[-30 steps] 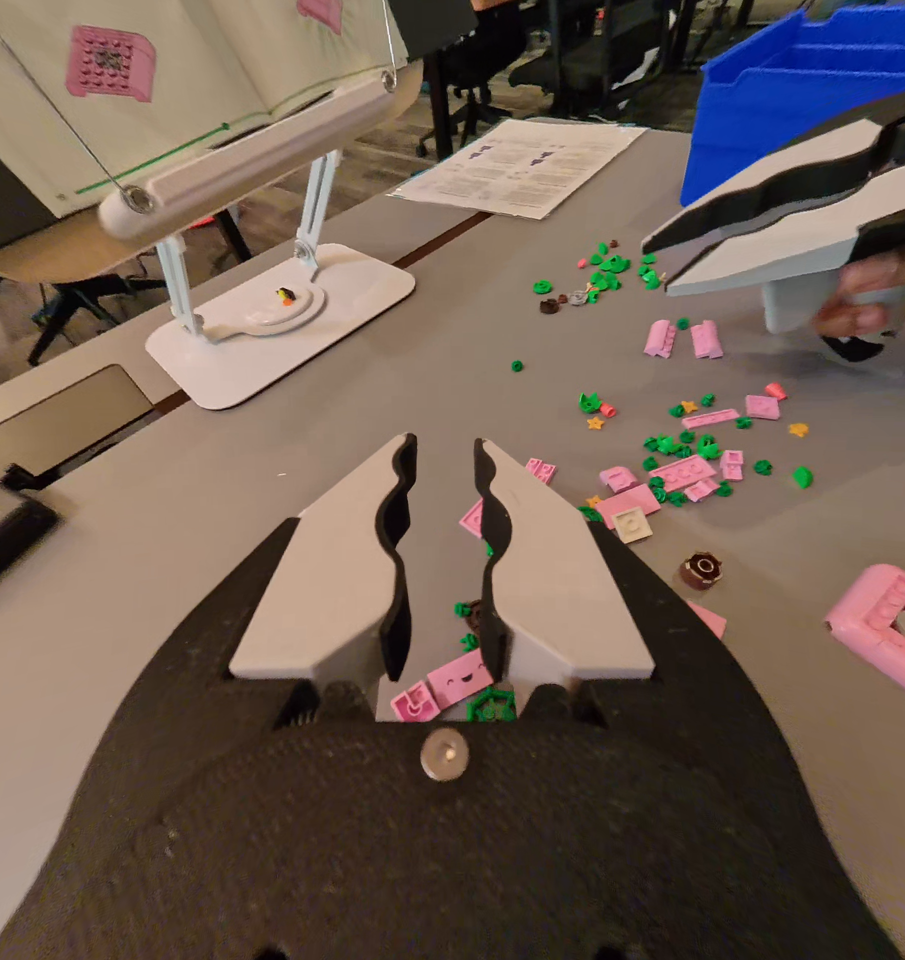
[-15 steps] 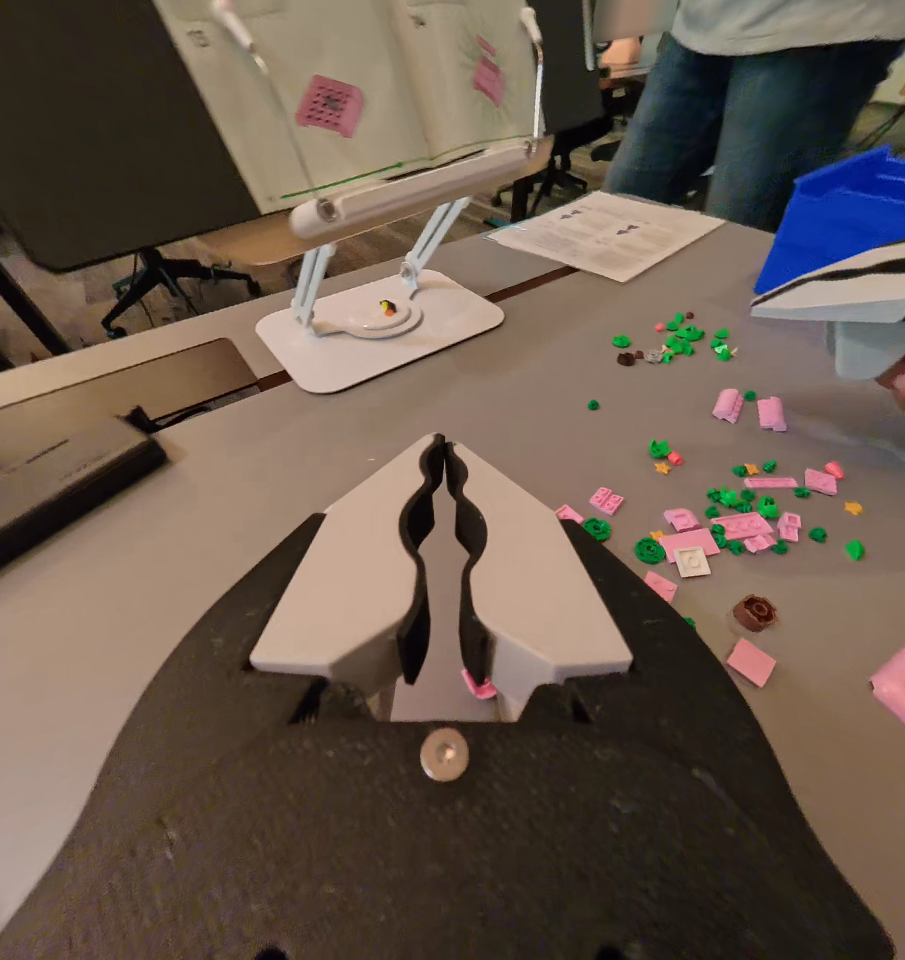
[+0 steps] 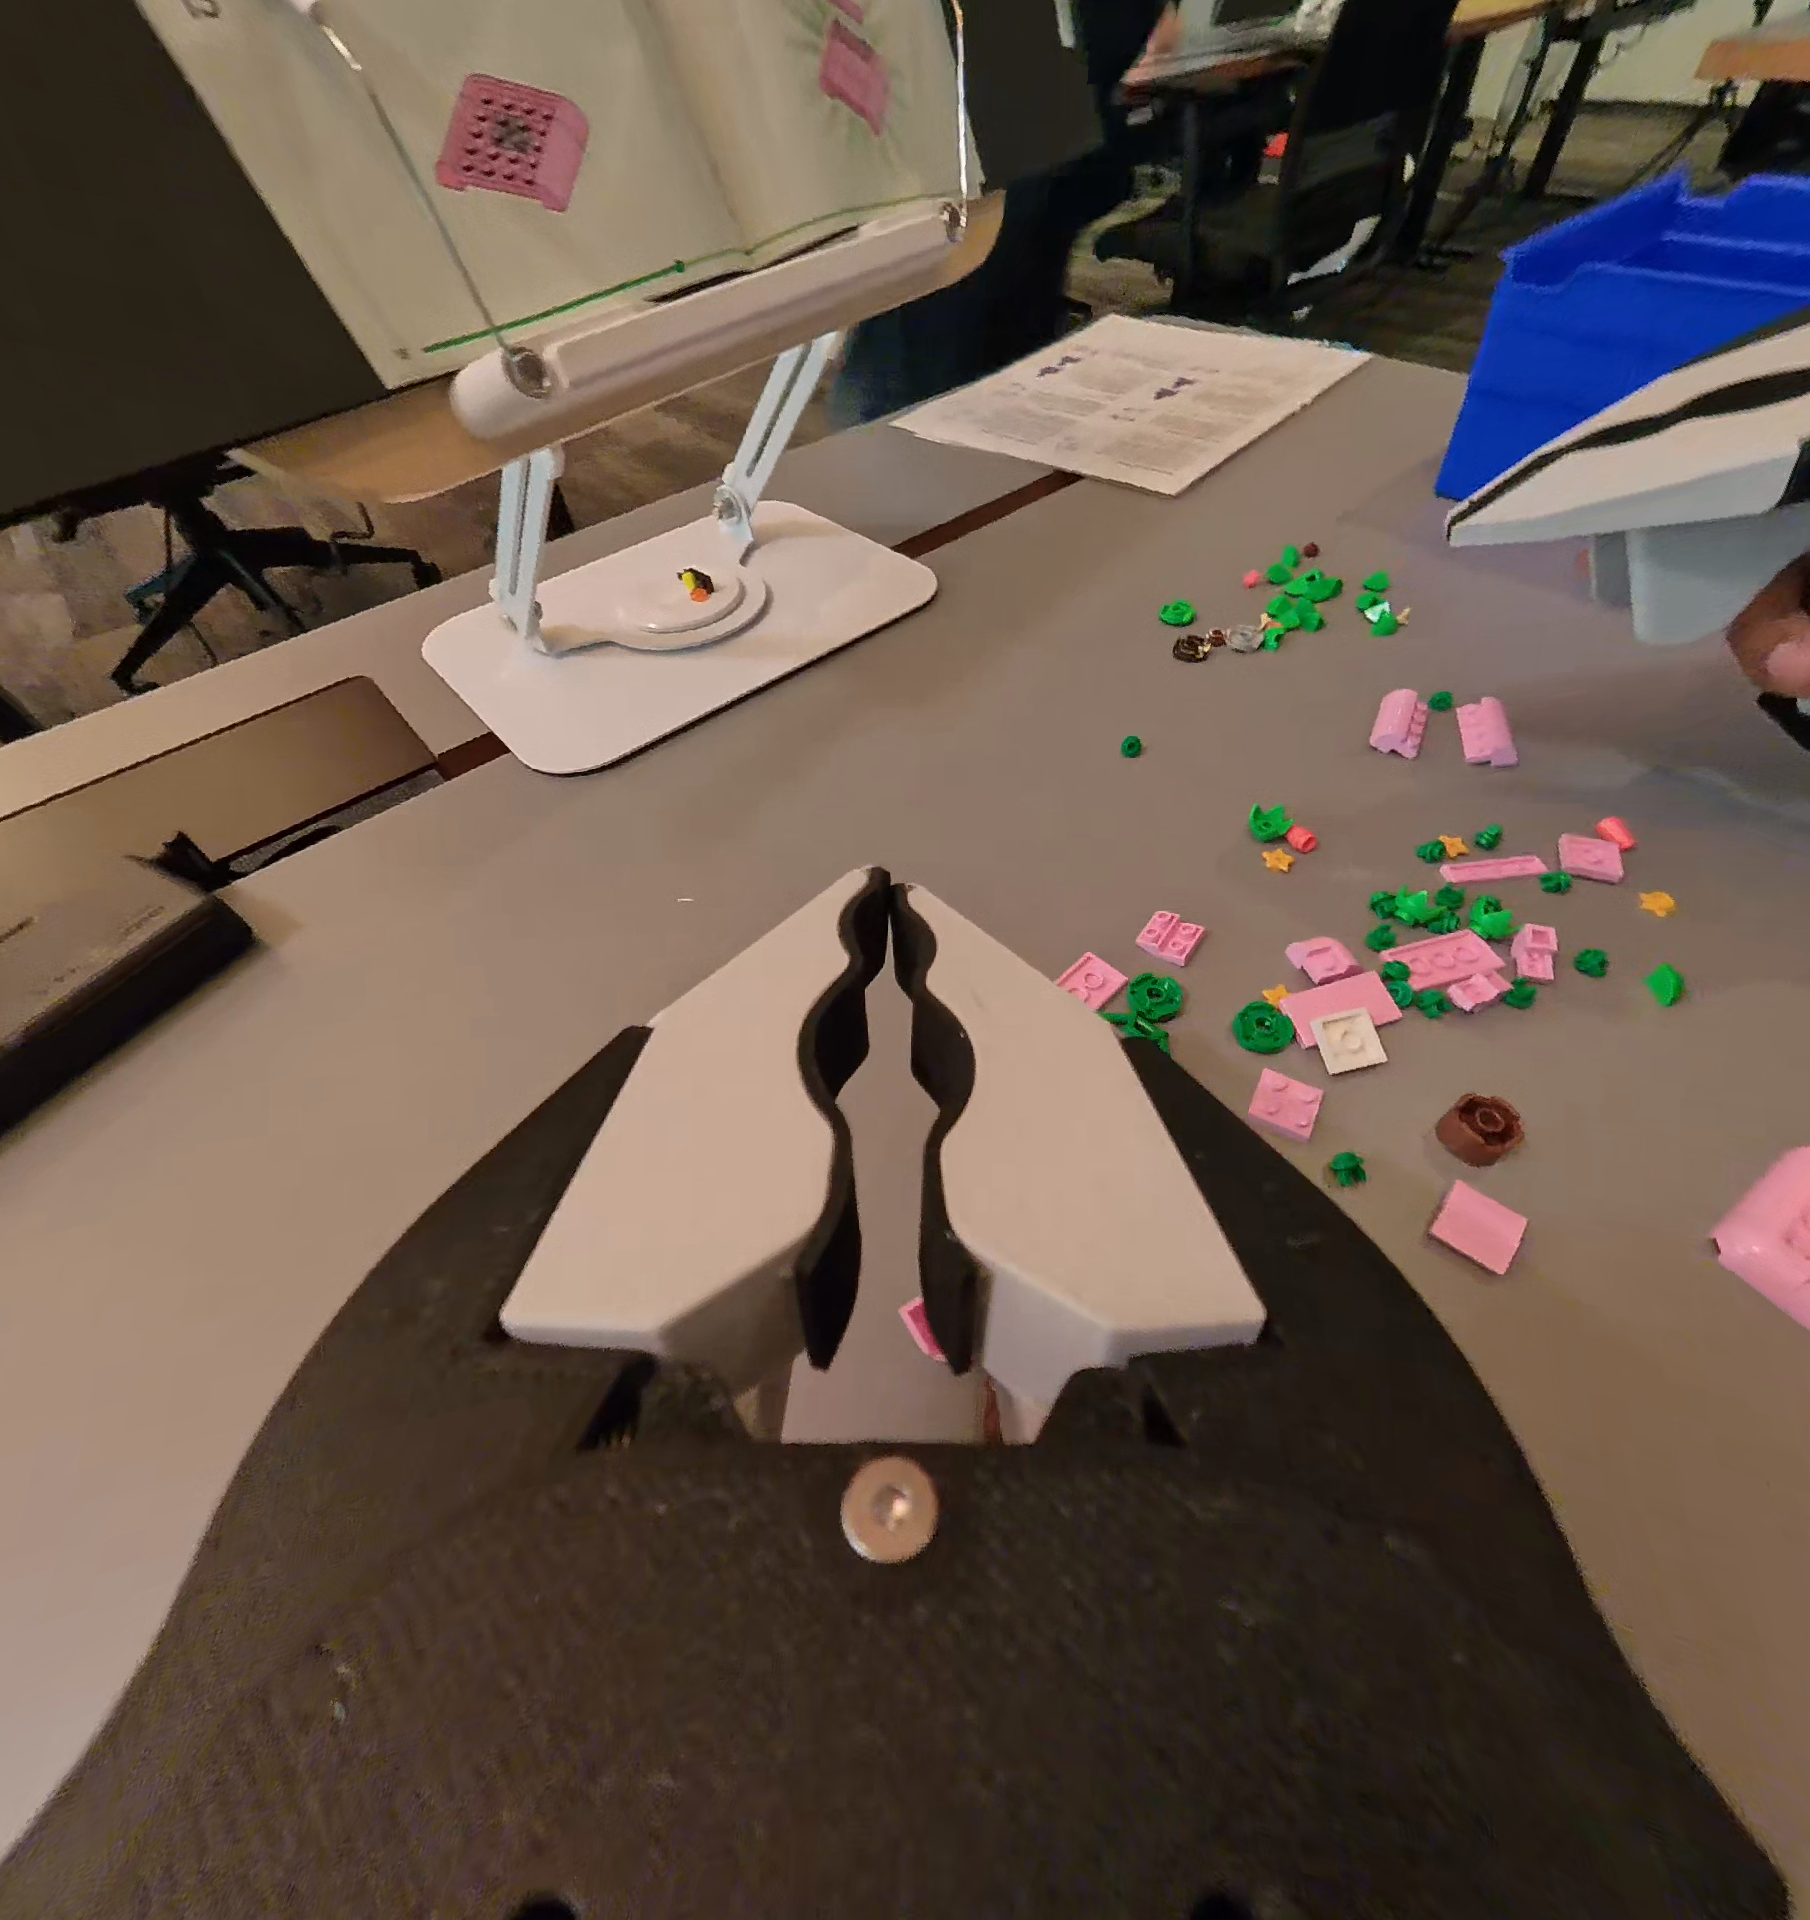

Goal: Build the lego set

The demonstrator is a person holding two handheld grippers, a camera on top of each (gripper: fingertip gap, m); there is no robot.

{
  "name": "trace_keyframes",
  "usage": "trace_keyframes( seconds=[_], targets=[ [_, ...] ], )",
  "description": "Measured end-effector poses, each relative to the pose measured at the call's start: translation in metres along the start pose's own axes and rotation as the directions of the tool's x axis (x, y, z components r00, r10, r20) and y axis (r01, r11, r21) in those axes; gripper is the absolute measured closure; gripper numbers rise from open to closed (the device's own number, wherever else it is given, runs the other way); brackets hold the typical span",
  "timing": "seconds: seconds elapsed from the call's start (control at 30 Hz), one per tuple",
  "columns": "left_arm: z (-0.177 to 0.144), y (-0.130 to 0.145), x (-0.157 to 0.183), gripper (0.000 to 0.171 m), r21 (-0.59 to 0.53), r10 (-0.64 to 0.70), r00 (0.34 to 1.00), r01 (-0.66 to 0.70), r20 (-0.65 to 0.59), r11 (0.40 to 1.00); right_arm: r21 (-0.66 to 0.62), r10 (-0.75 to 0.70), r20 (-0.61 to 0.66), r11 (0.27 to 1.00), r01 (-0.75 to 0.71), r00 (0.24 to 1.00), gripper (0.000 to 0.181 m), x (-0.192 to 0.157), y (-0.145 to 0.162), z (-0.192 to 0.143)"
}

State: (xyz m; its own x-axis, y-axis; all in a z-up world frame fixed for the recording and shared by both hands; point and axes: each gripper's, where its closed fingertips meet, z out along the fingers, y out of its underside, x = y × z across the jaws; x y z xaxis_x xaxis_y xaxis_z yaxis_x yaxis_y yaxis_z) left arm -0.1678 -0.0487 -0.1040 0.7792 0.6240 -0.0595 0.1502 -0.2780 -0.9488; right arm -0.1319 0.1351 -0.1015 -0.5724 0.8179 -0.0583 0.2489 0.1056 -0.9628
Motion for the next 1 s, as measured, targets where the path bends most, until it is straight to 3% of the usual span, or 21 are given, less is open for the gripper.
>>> trace_keyframes(
  seconds=[0.1,0.23,0.3,0.53,0.87,1.0],
  targets=[
    [0.002,0.001,0.012,0.171,-0.007,0.033,0.998,-0.033,-0.051,0.999,0.019,-0.003,0.008,1.000,0.003,1.000,0.181,-0.003,-0.002,-0.002],
    [0.004,0.014,0.058,0.171,-0.065,0.090,0.953,-0.114,-0.288,0.991,0.030,-0.010,0.002,0.999,0.010,1.000,0.181,-0.003,0.000,-0.003],
    [0.008,0.030,0.074,0.167,-0.132,0.127,0.932,-0.181,-0.340,0.974,0.030,-0.011,0.000,1.000,0.011,1.000,0.181,-0.004,0.000,-0.002],
    [0.022,0.061,0.096,0.147,-0.261,0.172,0.919,-0.274,-0.356,0.926,0.018,-0.045,0.017,0.999,0.044,0.999,0.181,-0.015,0.004,0.001],
    [0.024,0.086,0.105,0.144,-0.352,0.127,0.900,-0.289,-0.417,0.890,0.026,-0.085,0.016,0.996,0.084,0.996,0.181,-0.024,0.003,0.002],
    [0.023,0.086,0.108,0.151,-0.358,0.110,0.896,-0.281,-0.430,0.890,0.032,-0.092,0.010,0.995,0.091,0.996,0.181,-0.024,0.002,0.001]
  ],
)
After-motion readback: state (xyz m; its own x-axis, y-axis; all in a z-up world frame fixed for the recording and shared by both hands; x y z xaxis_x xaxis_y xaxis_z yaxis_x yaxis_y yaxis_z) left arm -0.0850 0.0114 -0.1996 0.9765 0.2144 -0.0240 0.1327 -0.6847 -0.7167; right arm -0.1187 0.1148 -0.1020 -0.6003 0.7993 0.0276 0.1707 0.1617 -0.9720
